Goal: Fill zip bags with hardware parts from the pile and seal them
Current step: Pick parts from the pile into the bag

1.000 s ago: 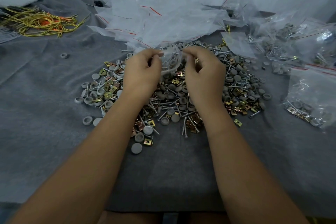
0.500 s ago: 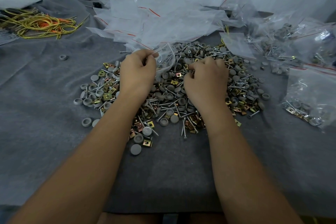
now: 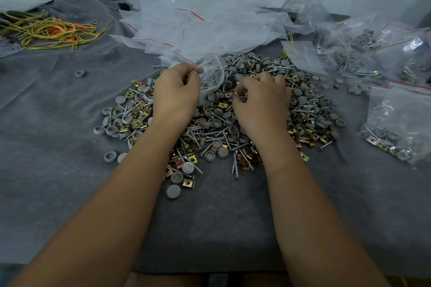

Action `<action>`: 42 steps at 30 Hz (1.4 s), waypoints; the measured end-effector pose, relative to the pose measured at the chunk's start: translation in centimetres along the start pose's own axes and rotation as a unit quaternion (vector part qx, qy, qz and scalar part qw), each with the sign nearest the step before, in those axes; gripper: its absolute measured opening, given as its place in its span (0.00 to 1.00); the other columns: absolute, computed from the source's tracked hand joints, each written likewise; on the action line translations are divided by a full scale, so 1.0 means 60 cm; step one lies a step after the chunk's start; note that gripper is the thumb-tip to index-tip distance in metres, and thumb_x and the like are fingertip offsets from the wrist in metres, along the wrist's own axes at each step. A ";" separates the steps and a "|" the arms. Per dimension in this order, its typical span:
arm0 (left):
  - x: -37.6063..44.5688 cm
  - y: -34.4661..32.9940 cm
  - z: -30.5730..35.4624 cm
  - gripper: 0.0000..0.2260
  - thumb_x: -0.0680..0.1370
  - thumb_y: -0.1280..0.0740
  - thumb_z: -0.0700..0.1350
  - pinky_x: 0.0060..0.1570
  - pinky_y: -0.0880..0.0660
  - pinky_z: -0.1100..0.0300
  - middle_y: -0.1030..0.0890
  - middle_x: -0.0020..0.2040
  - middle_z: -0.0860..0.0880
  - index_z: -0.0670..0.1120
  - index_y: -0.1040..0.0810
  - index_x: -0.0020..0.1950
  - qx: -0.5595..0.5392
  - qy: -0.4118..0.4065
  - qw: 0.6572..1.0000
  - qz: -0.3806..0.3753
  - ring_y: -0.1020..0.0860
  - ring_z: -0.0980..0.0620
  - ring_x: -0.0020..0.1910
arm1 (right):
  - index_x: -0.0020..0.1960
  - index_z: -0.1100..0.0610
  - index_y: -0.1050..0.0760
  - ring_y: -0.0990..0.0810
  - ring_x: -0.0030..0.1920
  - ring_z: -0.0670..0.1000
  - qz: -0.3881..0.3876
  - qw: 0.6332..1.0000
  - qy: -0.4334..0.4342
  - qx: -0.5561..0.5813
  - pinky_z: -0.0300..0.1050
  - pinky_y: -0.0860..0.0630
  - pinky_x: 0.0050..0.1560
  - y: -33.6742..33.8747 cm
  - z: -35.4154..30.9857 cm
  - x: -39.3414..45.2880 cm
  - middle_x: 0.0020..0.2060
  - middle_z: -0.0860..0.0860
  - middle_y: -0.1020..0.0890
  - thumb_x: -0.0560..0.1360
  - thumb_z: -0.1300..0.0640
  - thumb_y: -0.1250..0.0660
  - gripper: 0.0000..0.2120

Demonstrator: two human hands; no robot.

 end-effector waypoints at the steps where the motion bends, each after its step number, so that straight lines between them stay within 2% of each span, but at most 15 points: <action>1: 0.000 0.000 0.000 0.11 0.80 0.41 0.40 0.20 0.42 0.69 0.30 0.19 0.59 0.49 0.19 0.51 -0.001 0.000 1.000 -0.001 0.37 0.59 0.19 | 0.47 0.49 0.22 0.33 0.57 0.53 0.014 1.000 0.002 0.011 0.46 0.41 0.53 0.006 -0.001 0.000 0.50 0.48 0.25 0.76 0.52 0.33 0.02; 4: 0.000 -0.001 -0.001 0.11 0.80 0.41 0.40 0.20 0.42 0.68 0.30 0.20 0.60 0.50 0.19 0.51 -0.003 0.001 1.000 -0.002 0.38 0.59 0.19 | 0.47 0.51 0.20 0.28 0.53 0.54 0.071 0.995 0.018 0.063 0.48 0.33 0.53 0.029 -0.010 0.000 0.47 0.49 0.22 0.75 0.54 0.32 0.02; 6: 0.002 -0.001 -0.003 0.11 0.80 0.41 0.40 0.21 0.41 0.67 0.30 0.20 0.60 0.49 0.19 0.52 -0.004 0.003 1.000 -0.003 0.38 0.59 0.19 | 0.46 0.54 0.20 0.23 0.46 0.53 0.097 0.985 0.014 0.145 0.52 0.26 0.48 0.041 -0.009 0.000 0.41 0.49 0.20 0.75 0.57 0.32 0.02; 8: 0.002 -0.001 -0.003 0.11 0.80 0.41 0.40 0.21 0.41 0.67 0.30 0.20 0.60 0.49 0.19 0.52 -0.005 0.003 1.000 -0.003 0.38 0.59 0.19 | 0.44 0.56 0.22 0.22 0.40 0.51 0.115 0.965 -0.010 0.236 0.52 0.23 0.43 0.047 0.000 -0.001 0.36 0.48 0.20 0.75 0.59 0.32 0.02; 12: 0.001 -0.003 0.001 0.11 0.80 0.40 0.40 0.20 0.40 0.69 0.30 0.20 0.58 0.48 0.18 0.52 -0.006 -0.001 1.000 -0.002 0.36 0.60 0.19 | 0.43 0.51 0.23 0.22 0.37 0.44 0.133 0.934 -0.025 0.332 0.39 0.24 0.38 0.053 0.003 -0.006 0.34 0.41 0.23 0.74 0.60 0.31 0.05; 15: -0.002 -0.006 0.011 0.11 0.80 0.40 0.40 0.21 0.39 0.66 0.30 0.23 0.56 0.50 0.18 0.52 0.004 -0.019 1.000 -0.011 0.36 0.60 0.20 | 0.43 0.51 0.22 0.20 0.37 0.42 0.092 0.920 0.004 0.380 0.34 0.24 0.38 0.042 -0.014 -0.005 0.35 0.43 0.20 0.73 0.62 0.29 0.06; 18: -0.007 -0.012 0.021 0.10 0.80 0.39 0.42 0.25 0.36 0.62 0.26 0.27 0.54 0.53 0.20 0.50 0.016 -0.047 0.998 -0.026 0.34 0.60 0.22 | 0.43 0.52 0.20 0.20 0.38 0.43 0.066 0.934 0.032 0.349 0.39 0.22 0.40 0.032 -0.028 -0.006 0.36 0.45 0.18 0.73 0.62 0.30 0.05; 21: -0.011 -0.017 0.028 0.11 0.78 0.39 0.46 0.28 0.34 0.59 0.24 0.28 0.52 0.51 0.18 0.52 0.035 -0.063 0.997 -0.037 0.31 0.57 0.24 | 0.46 0.54 0.17 0.20 0.39 0.44 0.052 0.942 0.049 0.326 0.46 0.21 0.42 0.026 -0.036 -0.008 0.39 0.46 0.17 0.73 0.61 0.30 0.05; 24: -0.013 -0.018 0.035 0.14 0.75 0.40 0.48 0.35 0.24 0.52 0.17 0.37 0.46 0.50 0.17 0.54 0.049 -0.072 0.995 -0.043 0.22 0.47 0.34 | 0.49 0.53 0.16 0.20 0.40 0.46 0.013 0.949 0.054 0.310 0.50 0.21 0.44 0.011 -0.043 -0.007 0.41 0.47 0.16 0.74 0.60 0.31 0.07; 26: -0.015 -0.019 0.040 0.14 0.76 0.39 0.47 0.39 0.22 0.52 0.16 0.41 0.46 0.49 0.17 0.55 0.057 -0.085 0.994 -0.048 0.21 0.47 0.37 | 0.51 0.52 0.16 0.20 0.42 0.50 -0.011 0.955 0.065 0.289 0.52 0.22 0.44 0.002 -0.051 -0.007 0.43 0.49 0.16 0.74 0.59 0.32 0.09; 30: -0.019 -0.018 0.046 0.13 0.77 0.38 0.45 0.40 0.23 0.54 0.17 0.40 0.47 0.47 0.17 0.57 0.074 -0.103 0.991 -0.043 0.22 0.50 0.37 | 0.53 0.53 0.17 0.19 0.45 0.53 -0.007 0.962 0.079 0.261 0.53 0.22 0.45 0.004 -0.056 -0.010 0.45 0.50 0.15 0.74 0.60 0.32 0.10; 35: -0.017 -0.014 0.046 0.15 0.75 0.40 0.47 0.39 0.26 0.59 0.20 0.36 0.53 0.48 0.17 0.55 0.067 -0.092 0.993 -0.037 0.23 0.54 0.35 | 0.50 0.50 0.17 0.19 0.43 0.48 -0.034 0.964 0.091 0.247 0.49 0.22 0.42 -0.001 -0.061 -0.014 0.41 0.46 0.16 0.74 0.55 0.32 0.07; 38: -0.018 -0.016 0.046 0.14 0.75 0.39 0.46 0.41 0.24 0.57 0.18 0.38 0.51 0.48 0.17 0.55 0.072 -0.094 0.992 -0.041 0.22 0.52 0.37 | 0.50 0.49 0.18 0.20 0.43 0.47 -0.062 0.962 0.084 0.254 0.49 0.21 0.43 -0.011 -0.060 -0.013 0.40 0.44 0.16 0.73 0.57 0.32 0.08; 40: -0.019 -0.020 0.045 0.13 0.76 0.38 0.45 0.39 0.24 0.57 0.18 0.38 0.51 0.49 0.17 0.55 0.072 -0.099 0.991 -0.047 0.23 0.53 0.35 | 0.52 0.50 0.18 0.19 0.43 0.49 -0.050 0.962 0.080 0.255 0.50 0.21 0.44 -0.009 -0.058 -0.011 0.42 0.45 0.16 0.73 0.59 0.32 0.09; 42: -0.019 -0.023 0.045 0.12 0.77 0.38 0.44 0.35 0.29 0.59 0.20 0.34 0.54 0.50 0.17 0.55 0.069 -0.103 0.991 -0.055 0.26 0.58 0.31 | 0.51 0.52 0.18 0.20 0.41 0.49 -0.011 0.966 0.085 0.243 0.49 0.22 0.41 0.003 -0.057 -0.010 0.43 0.47 0.16 0.73 0.60 0.30 0.08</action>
Point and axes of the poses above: each hand's wrist, its own x-axis towards the middle knuckle, its own y-axis out of the back of the hand, z = x × y, the point moved 10 cm from there along x, towards the middle knuckle
